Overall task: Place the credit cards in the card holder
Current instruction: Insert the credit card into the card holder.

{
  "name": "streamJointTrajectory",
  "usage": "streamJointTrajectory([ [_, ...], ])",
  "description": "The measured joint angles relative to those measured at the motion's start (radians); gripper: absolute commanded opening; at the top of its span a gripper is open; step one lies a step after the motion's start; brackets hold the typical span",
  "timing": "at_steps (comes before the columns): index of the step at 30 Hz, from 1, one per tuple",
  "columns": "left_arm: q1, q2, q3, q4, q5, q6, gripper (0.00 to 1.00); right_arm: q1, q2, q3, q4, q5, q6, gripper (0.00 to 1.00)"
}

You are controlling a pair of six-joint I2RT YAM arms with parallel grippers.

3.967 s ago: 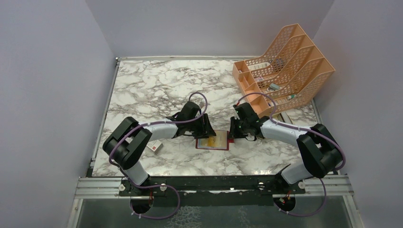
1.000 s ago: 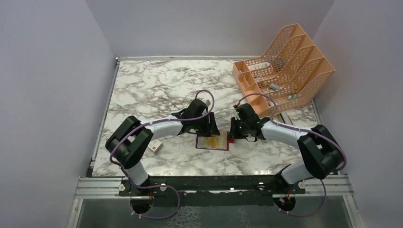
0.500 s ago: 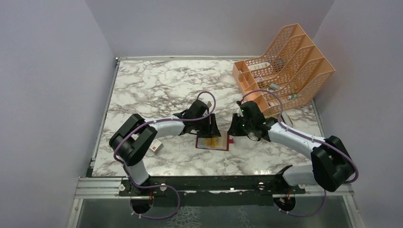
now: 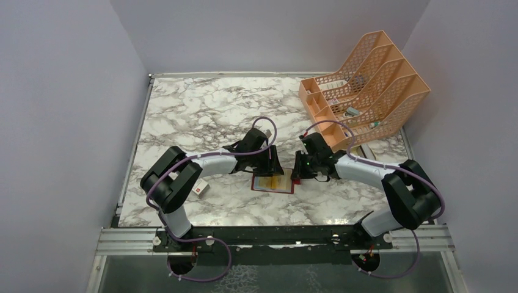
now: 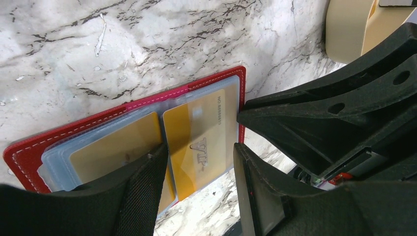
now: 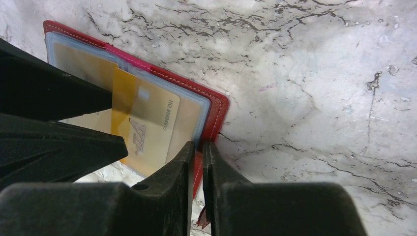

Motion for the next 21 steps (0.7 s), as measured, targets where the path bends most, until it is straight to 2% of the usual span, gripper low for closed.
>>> streamJointTrajectory([
  [19, -0.01, 0.006, -0.028, 0.076, 0.029, -0.059, 0.54, 0.0, 0.0, -0.009, 0.015, 0.009, 0.001, 0.1],
  [21, -0.016, 0.007, -0.028, 0.08, 0.029, -0.068, 0.54, 0.0, 0.0, -0.01, 0.016, 0.009, 0.003, 0.12],
])
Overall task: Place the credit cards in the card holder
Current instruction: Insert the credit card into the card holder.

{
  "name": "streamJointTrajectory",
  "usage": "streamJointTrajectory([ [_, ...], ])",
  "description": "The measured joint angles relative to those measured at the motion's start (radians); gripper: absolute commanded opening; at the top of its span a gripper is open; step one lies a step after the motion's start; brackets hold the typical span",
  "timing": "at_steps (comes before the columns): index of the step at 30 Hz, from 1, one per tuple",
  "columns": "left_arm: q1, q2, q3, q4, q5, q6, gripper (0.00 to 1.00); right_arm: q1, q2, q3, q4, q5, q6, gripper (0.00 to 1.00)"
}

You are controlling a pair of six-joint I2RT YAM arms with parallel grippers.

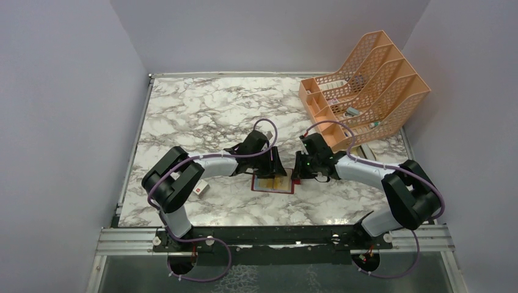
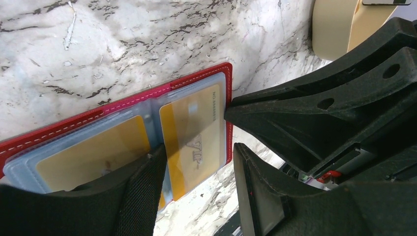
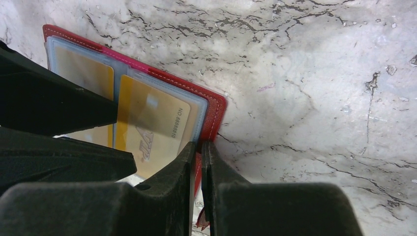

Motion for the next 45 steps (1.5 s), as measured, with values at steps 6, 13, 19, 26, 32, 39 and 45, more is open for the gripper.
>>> streamJointTrajectory([
  [6, -0.005, 0.011, 0.0, 0.005, 0.0, -0.013, 0.54, 0.0, -0.01, -0.02, 0.027, 0.0, 0.021, 0.17],
  [13, -0.006, 0.011, 0.0, 0.008, -0.002, -0.014, 0.54, 0.0, -0.022, -0.035, 0.048, 0.0, 0.04, 0.24],
  [19, -0.008, 0.011, 0.0, 0.011, -0.002, -0.024, 0.54, 0.0, -0.028, -0.048, 0.069, -0.003, 0.048, 0.23],
  [26, -0.009, 0.011, 0.0, 0.011, -0.006, -0.032, 0.54, 0.0, -0.029, -0.051, 0.077, -0.008, 0.057, 0.28],
  [32, -0.014, 0.011, 0.0, 0.018, -0.009, -0.043, 0.54, 0.0, -0.031, -0.058, 0.093, -0.019, 0.069, 0.23],
  [39, -0.015, 0.011, 0.0, 0.016, -0.011, -0.05, 0.54, -0.003, -0.031, -0.068, 0.112, -0.021, 0.076, 0.16],
  [45, -0.018, 0.008, 0.006, -0.003, -0.021, -0.029, 0.59, 0.0, -0.045, -0.068, 0.098, 0.002, 0.077, 0.15],
])
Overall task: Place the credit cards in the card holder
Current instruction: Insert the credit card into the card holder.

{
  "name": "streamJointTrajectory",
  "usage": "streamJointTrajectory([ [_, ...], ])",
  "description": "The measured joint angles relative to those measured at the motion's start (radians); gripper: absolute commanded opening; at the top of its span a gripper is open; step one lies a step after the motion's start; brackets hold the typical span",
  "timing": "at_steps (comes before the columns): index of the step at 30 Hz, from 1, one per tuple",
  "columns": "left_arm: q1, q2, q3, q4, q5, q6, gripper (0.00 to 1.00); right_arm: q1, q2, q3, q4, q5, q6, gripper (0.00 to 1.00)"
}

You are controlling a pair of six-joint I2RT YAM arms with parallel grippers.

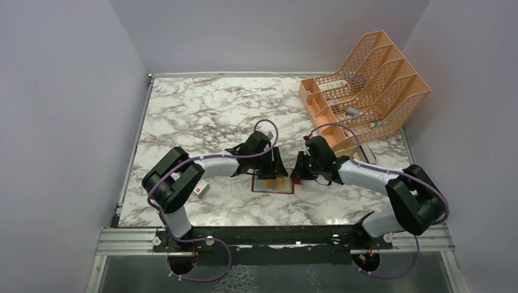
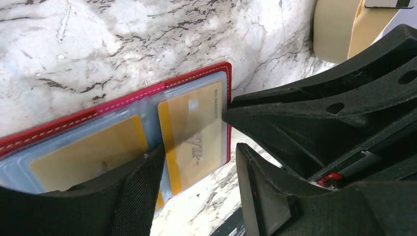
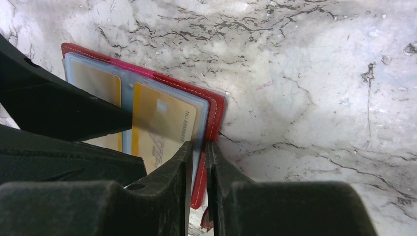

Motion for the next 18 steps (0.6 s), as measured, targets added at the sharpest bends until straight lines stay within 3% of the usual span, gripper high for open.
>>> streamJointTrajectory([
  [8, 0.003, -0.09, 0.042, -0.161, -0.079, 0.099, 0.63, 0.005, -0.048, 0.0, -0.031, 0.023, -0.009, 0.18],
  [18, 0.091, -0.177, 0.038, -0.303, -0.149, 0.213, 0.66, 0.006, -0.049, 0.0, -0.031, 0.021, -0.024, 0.21],
])
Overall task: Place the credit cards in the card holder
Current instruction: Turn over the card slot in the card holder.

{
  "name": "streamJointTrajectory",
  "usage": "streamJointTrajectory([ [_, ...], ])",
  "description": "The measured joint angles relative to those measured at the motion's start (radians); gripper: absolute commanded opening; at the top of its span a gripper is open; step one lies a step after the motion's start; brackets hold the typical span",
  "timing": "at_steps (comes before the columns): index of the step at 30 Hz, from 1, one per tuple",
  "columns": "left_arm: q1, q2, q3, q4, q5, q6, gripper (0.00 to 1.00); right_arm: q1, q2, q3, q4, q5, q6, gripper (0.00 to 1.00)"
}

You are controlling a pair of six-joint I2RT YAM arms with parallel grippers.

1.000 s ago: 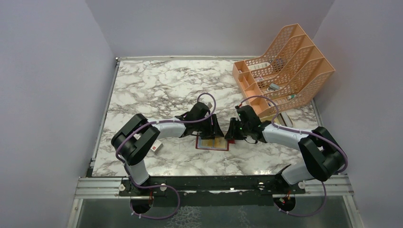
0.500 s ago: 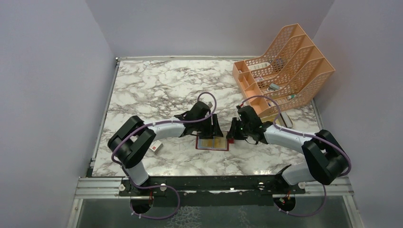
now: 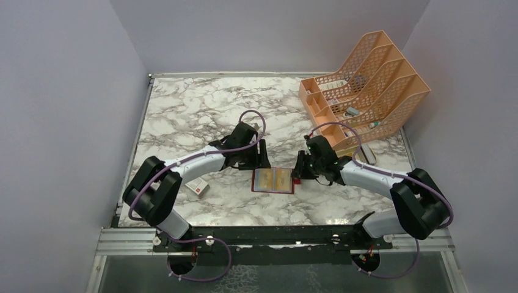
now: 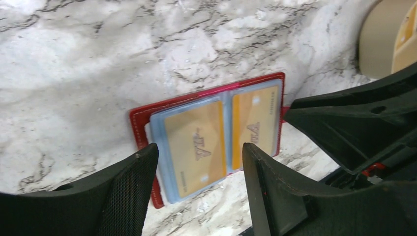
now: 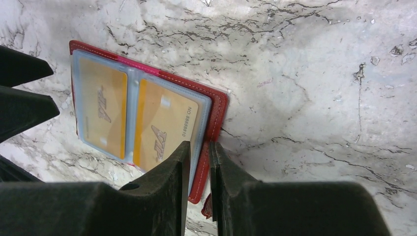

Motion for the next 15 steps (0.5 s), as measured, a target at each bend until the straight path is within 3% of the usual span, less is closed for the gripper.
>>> streamJointTrajectory([
  [15, 0.016, 0.012, -0.076, 0.072, 0.089, 0.012, 0.66, 0.0, 0.0, -0.011, 0.001, -0.007, -0.002, 0.21],
])
